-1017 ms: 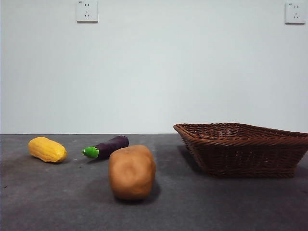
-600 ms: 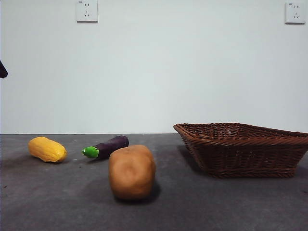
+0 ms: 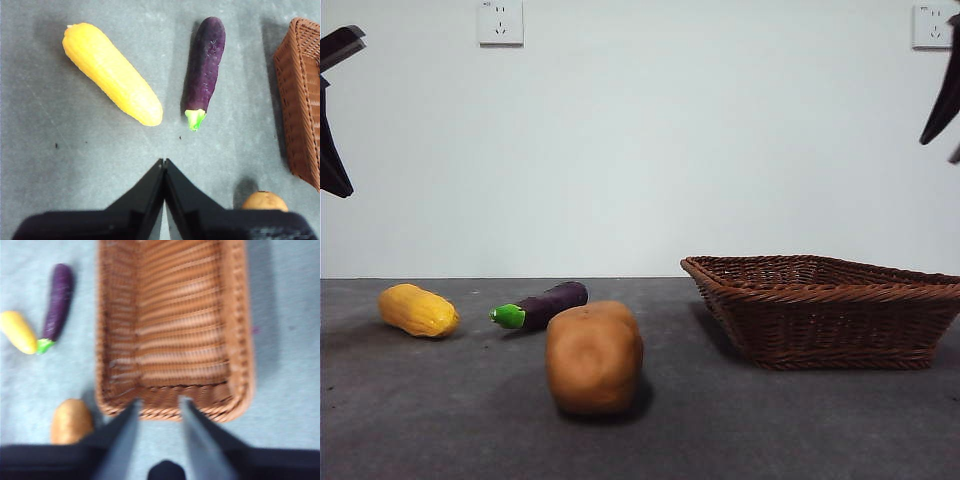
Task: Help me put the vegetables on the table into the basket
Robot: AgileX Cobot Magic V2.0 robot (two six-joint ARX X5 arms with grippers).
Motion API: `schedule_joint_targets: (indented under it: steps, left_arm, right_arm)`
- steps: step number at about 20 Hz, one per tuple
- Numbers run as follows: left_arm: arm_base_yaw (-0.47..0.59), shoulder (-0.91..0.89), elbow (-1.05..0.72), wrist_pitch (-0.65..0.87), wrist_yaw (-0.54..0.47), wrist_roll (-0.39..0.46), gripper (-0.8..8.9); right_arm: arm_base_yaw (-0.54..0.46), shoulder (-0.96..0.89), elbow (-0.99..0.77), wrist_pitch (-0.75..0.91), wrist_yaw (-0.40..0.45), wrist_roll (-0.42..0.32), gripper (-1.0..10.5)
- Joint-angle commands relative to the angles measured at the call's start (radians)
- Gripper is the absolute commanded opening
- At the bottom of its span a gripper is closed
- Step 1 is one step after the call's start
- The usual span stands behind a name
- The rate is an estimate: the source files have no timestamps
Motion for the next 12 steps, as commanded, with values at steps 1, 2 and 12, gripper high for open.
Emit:
schedule_joint_targets:
  steps: [1, 2, 12]
  left_arm:
    - [0.000, 0.003, 0.000, -0.016, 0.005, 0.040, -0.04]
    - [-0.005, 0.003, 0.000, -0.032, 0.005, 0.055, -0.04]
    - [-0.045, 0.003, 0.000, -0.133, 0.006, 0.206, -0.05]
  right_arm:
    - [0.003, 0.106, 0.071, -0.038, 0.010, -0.068, 5.4]
    - [0.007, 0.167, 0.115, -0.061, 0.025, -0.087, 5.4]
    - [0.008, 0.625, 0.443, -0.190, 0.167, -0.201, 5.3]
